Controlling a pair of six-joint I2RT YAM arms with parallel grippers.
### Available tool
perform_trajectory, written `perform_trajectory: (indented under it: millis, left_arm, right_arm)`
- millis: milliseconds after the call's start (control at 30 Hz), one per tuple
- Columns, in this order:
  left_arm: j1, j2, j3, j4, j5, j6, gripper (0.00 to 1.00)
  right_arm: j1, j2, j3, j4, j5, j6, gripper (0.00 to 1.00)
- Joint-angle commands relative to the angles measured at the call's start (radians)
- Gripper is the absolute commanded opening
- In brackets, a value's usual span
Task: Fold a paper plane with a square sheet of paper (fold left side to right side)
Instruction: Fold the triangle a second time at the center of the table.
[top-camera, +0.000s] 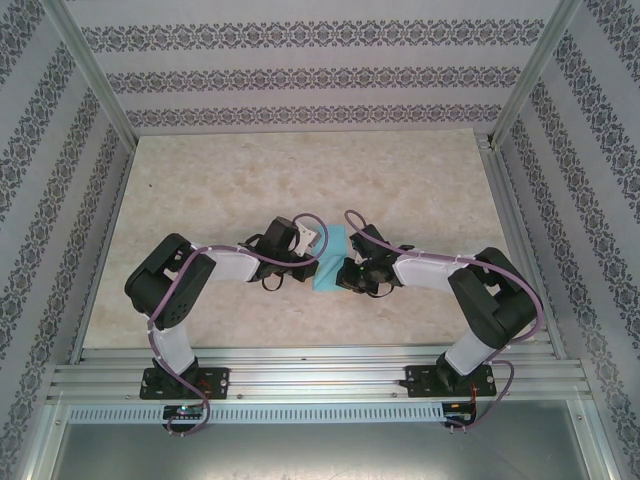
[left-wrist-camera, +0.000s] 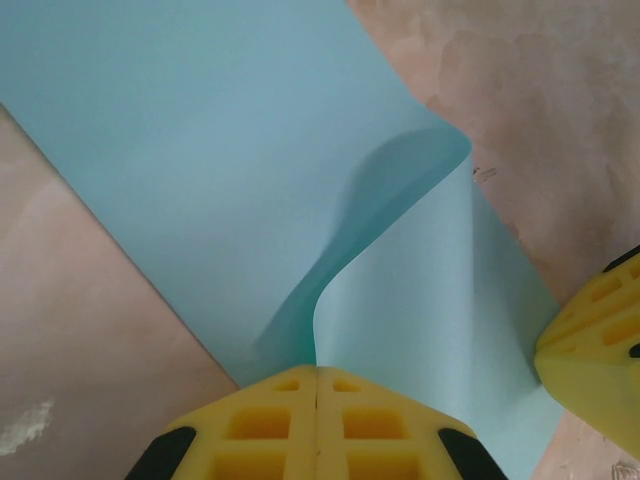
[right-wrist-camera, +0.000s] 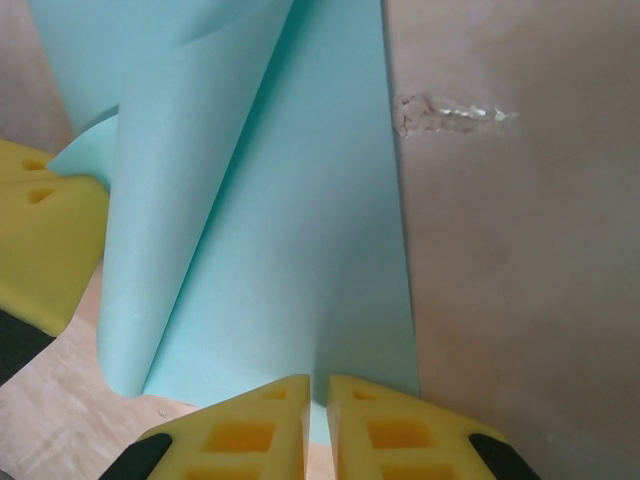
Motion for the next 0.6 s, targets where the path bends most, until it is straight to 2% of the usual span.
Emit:
perform_trajectory:
  millis: [0,567]
  left_arm:
    - [-0.010,-0.009,0.008,-0.013,-0.056,0.017,0.00]
    - [-0.011,-0.058,-0.002,-0.025,-0.082,0.024,0.00]
  right_arm:
    - [0.010,0.026,0.002,-0.057,0.037,-0.025,0.15]
    - [0.011,0.037,0.005,-0.070,0.038,-0.035,0.15]
